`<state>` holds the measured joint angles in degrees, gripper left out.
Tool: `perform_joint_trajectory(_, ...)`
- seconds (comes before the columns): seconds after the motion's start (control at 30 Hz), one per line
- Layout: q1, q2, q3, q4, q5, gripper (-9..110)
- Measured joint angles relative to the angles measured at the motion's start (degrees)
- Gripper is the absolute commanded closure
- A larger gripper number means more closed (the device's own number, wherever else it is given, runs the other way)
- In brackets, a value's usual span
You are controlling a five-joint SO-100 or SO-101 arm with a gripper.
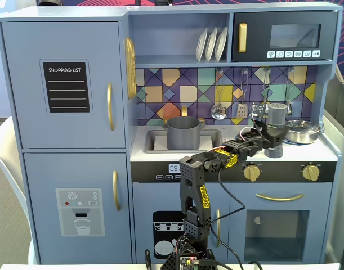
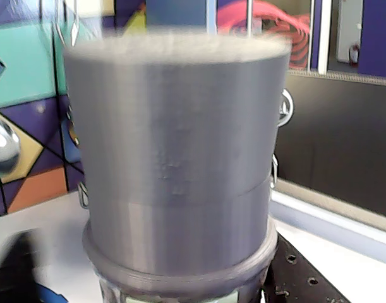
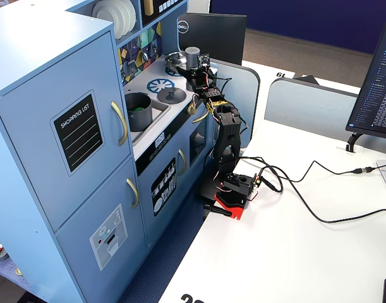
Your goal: Put salt in the gray recipient
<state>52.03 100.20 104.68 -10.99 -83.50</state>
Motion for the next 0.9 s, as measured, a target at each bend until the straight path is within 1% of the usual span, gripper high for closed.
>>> perform_joint_trajectory(0.13, 1.32, 6.24, 2.72, 5.89, -1.05, 64)
perform_joint_trajectory(0.17, 1.67, 8.96, 4.39, 8.79, -3.16, 72)
perform_joint_trajectory(0.2, 2.02, 12.3, 6.24, 12.3, -5.8, 82)
perform_joint_trajectory(0.27, 2.64, 20.04, 10.02, 20.83, -10.46, 92)
perform_joint_trajectory(0.33, 2.72, 28.65, 11.43, 31.9, -12.22, 101)
perform_joint_trajectory(0.4, -0.09, 37.71, 11.51, 44.47, -11.87, 101)
perform_joint_trajectory(0.47, -5.54, 46.14, 11.16, 57.57, -10.72, 101)
perform_joint_trajectory(0.57, -17.93, 54.93, 10.99, 76.55, -9.58, 101)
perform_joint_trajectory(0.63, -26.37, 60.03, 12.48, 86.22, -10.46, 101)
perform_joint_trajectory(0.73, -37.62, 66.18, 19.25, 92.2, -8.79, 101)
perform_joint_trajectory(0.83, -44.91, 71.46, 29.0, 92.9, -6.94, 101)
perform_joint_trajectory(0.9, -47.9, 73.56, 37.0, 91.14, -4.39, 101)
